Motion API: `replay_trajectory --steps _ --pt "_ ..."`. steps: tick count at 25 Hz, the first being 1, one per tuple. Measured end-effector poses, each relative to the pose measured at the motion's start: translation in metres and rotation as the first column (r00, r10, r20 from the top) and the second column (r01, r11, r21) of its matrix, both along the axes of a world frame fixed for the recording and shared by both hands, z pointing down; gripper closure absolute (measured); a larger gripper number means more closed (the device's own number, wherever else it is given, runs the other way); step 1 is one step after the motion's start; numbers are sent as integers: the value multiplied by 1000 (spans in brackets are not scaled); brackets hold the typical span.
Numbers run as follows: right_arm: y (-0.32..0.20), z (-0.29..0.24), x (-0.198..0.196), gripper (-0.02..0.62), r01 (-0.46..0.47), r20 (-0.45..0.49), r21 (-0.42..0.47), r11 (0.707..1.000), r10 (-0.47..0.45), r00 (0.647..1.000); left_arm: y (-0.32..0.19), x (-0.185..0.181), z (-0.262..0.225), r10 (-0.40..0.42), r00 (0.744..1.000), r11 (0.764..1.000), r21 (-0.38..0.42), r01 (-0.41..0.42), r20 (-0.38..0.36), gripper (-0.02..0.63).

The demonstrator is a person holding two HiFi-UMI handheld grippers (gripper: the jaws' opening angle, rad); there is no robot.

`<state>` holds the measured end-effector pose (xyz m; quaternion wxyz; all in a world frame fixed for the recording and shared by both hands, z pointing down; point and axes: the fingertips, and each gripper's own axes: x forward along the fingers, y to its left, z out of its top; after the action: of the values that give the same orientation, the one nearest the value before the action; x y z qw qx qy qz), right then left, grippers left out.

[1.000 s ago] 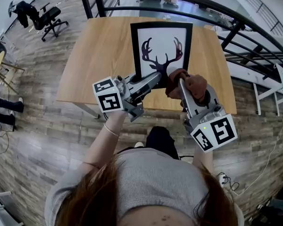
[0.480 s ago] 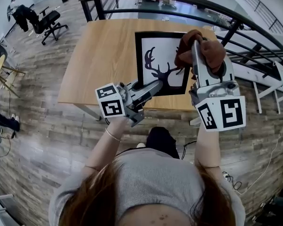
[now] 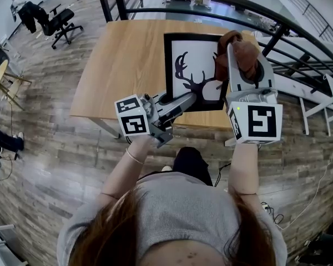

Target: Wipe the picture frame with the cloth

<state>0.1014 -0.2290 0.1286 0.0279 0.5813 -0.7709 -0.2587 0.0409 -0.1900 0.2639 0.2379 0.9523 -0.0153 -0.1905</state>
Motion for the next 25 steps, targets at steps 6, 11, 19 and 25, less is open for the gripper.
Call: replay_trajectory --steps 6,11,19,25 --pt "4 16 -1 549 10 -8 -45 999 -10 1000 1 0 -2 -9 1000 1000 -7 9 -14 589" --pt "12 33 0 549 45 30 -102 994 -42 999 1 1 -3 -22 1000 1000 -12 22 -17 589" --pt "26 71 -6 549 72 10 -188 980 -72 997 0 1 -2 -54 998 998 -22 53 -24 589" --pt "40 104 -7 549 113 28 -265 958 -109 994 -2 -1 1 -70 997 997 -28 69 -34 589"
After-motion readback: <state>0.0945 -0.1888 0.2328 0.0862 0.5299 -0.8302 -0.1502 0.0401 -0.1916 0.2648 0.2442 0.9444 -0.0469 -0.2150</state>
